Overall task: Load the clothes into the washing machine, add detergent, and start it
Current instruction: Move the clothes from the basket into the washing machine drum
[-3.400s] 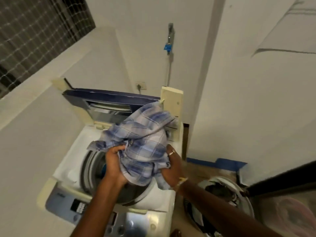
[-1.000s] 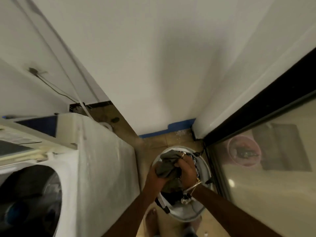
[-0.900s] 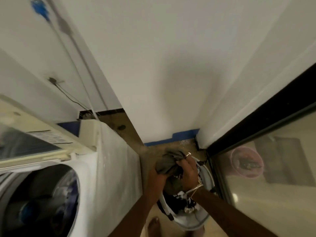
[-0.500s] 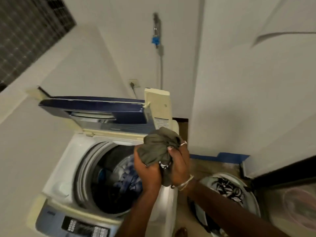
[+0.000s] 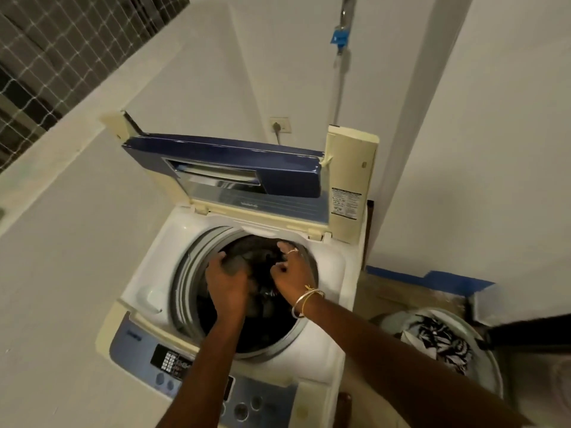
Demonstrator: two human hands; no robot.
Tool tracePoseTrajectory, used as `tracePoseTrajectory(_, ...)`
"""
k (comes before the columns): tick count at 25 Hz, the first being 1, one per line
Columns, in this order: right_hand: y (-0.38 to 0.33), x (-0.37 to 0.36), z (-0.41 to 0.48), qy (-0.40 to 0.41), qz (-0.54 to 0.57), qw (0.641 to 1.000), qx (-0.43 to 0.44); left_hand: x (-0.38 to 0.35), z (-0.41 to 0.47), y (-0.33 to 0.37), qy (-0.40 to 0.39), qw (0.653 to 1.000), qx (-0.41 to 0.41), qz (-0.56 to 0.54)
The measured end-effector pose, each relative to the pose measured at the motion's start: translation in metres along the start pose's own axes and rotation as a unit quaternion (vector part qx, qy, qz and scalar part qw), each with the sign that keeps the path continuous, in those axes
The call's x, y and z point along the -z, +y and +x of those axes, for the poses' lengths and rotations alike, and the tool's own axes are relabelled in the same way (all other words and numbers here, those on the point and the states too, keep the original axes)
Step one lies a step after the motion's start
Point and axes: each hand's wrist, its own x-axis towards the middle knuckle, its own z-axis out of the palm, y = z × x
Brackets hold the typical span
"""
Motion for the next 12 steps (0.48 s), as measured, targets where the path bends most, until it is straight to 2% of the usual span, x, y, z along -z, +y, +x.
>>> tracePoseTrajectory(2,0.009,0.032,-0.018,0.062,0.038,0.996,0.043,-0.031,-0.03,0.015,-0.021,0.997,-0.061,-0.031)
tracePoseTrajectory(5,0.028,0.093,-0.045,0.171,0.068,0.979,0.089,-0.097,-0.096,0.051,-0.138,0.977,-0.146,-0.075)
tracePoseTrajectory(8,0.068,0.164,-0.064,0.302,0.064,0.949,0.072,-0.167,-0.152,0.073,-0.239,0.945,-0.215,-0.069)
tracePoseTrajectory(12,0.158,0.242,-0.086,0.373,0.04,0.927,-0.028,-0.257,-0.213,0.053,-0.361,0.905,-0.227,-0.008)
